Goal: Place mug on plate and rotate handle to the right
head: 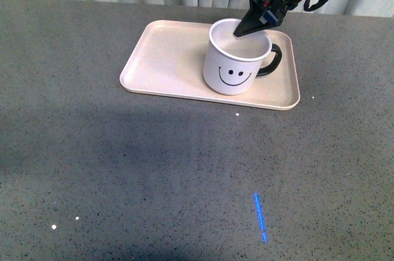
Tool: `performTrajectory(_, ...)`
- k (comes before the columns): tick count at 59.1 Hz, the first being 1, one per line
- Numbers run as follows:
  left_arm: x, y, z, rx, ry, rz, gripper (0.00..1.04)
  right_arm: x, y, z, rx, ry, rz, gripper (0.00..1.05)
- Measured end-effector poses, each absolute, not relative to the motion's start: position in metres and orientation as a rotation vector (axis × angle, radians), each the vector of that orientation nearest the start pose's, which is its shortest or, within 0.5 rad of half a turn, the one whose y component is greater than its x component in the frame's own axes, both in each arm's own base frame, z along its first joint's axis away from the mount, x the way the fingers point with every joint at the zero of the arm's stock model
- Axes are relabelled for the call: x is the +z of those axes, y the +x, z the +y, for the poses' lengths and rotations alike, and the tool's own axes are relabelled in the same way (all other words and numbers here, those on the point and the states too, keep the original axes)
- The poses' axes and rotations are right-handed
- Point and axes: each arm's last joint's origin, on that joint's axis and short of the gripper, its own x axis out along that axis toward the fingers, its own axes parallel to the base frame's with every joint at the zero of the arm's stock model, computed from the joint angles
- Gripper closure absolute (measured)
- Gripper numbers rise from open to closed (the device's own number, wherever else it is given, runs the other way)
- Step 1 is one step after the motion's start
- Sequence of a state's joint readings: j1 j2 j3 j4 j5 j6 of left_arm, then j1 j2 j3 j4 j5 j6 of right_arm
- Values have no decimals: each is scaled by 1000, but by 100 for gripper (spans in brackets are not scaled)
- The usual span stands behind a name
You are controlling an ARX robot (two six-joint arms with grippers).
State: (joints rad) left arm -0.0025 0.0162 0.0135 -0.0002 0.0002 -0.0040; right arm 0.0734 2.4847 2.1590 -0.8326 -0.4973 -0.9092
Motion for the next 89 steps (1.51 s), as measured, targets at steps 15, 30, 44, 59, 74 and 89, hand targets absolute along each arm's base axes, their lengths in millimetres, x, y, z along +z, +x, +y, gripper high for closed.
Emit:
performTrajectory(15,167,98,0,-3,-4,3,9,154,521,53,954,-564,829,92)
performTrajectory(30,167,98,0,-3,-4,3,9,155,524,55,981,-549,815,53)
performTrajectory(44,167,98,0,-3,-4,3,9,201,518,57,1035,-532,690,9)
performTrajectory(59,167,98,0,-3,-4,3,9,261,486,45,1044,-458,445,9)
performTrajectory(74,167,98,0,-3,-4,3,9,265,445,34,620,-378,304,18)
performTrajectory(89,167,98,0,-2,-4,3,9,227,362,17,2,-65,-3,60)
